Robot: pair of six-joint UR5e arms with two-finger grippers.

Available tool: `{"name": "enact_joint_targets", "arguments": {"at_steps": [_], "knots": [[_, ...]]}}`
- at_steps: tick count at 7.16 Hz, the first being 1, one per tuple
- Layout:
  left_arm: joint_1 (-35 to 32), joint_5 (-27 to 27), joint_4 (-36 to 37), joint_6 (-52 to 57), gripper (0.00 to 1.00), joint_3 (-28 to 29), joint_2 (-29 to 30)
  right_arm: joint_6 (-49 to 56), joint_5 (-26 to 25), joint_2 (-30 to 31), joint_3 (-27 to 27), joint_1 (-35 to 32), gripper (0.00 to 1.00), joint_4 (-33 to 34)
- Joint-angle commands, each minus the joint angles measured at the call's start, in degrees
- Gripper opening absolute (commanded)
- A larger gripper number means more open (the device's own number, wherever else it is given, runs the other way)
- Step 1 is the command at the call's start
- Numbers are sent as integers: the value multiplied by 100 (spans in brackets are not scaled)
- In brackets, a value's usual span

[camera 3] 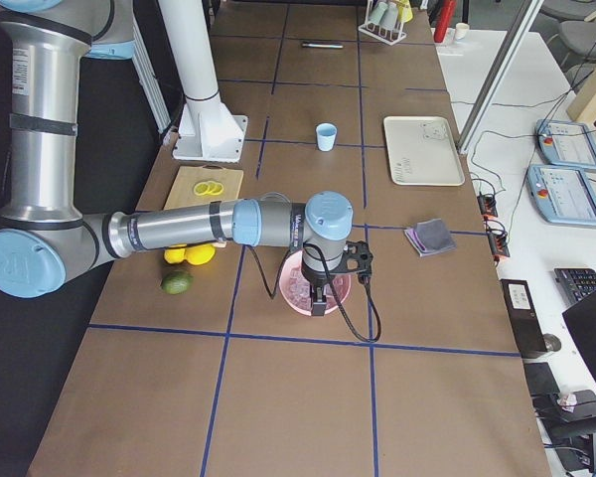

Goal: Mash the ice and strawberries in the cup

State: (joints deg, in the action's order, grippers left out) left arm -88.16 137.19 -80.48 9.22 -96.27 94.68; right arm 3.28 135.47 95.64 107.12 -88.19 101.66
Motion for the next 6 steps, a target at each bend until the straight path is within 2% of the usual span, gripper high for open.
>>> {"name": "enact_joint_targets", "arguments": {"at_steps": [1,3,6], "knots": [[1,-8,-21,1,100,-41,-28,6,-3,-221,-86,4,100,3],[1,-8,58,-51,100,-136,-55,-11,40,-116,-164,4,100,11],[10,-26,15,-60,100,-488,-450,-2,234,-134,-209,4,100,-15]]}}
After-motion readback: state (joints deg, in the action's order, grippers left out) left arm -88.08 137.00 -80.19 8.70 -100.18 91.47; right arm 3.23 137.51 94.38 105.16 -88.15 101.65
